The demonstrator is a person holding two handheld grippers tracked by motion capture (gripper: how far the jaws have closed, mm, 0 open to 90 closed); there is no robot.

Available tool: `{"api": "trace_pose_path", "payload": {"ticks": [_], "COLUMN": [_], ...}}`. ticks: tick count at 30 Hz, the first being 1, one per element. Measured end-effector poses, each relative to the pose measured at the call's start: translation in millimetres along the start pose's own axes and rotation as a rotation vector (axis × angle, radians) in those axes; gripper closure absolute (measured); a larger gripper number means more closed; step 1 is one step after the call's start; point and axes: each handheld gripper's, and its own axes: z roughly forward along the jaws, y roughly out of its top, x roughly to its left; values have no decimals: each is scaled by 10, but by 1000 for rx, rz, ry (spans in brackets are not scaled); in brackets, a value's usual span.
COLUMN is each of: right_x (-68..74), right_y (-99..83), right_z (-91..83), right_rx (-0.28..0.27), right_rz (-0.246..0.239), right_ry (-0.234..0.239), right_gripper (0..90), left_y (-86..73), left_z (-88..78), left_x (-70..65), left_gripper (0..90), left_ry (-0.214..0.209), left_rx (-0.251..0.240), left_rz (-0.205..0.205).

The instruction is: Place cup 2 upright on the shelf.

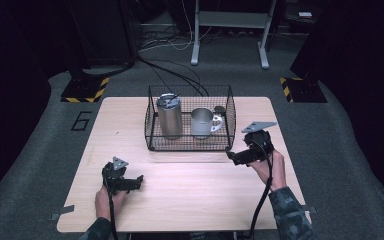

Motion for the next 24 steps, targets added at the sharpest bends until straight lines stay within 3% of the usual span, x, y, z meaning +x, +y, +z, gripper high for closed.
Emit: {"api": "trace_pose_path", "payload": {"ticks": [8, 10, 16, 17, 24], "right_x": [-151, -166, -166, -308, -363], "right_y": [-563, -637, -637, -1262, -1739], "right_z": [-100, -105, -105, -62, 106], "right_rx": [29, 29, 29, 62, 61], "right_rz": [88, 99, 99, 172, 271], "right_ry": [-65, -77, -77, -137, -178], "right_gripper": [0, 0, 1, 1, 5], "left_y": [1, 1, 2, 2, 2], "left_z": [4, 4, 4, 5, 3], "left_x": [-5, -5, -5, -5, -4], "left_gripper": [9, 9, 9, 9, 9], "left_ry": [-2, -2, -4, -4, -6], "left_rx": [-2, -2, -1, -2, 1], "left_rz": [-5, -5, -4, -4, 0]}}
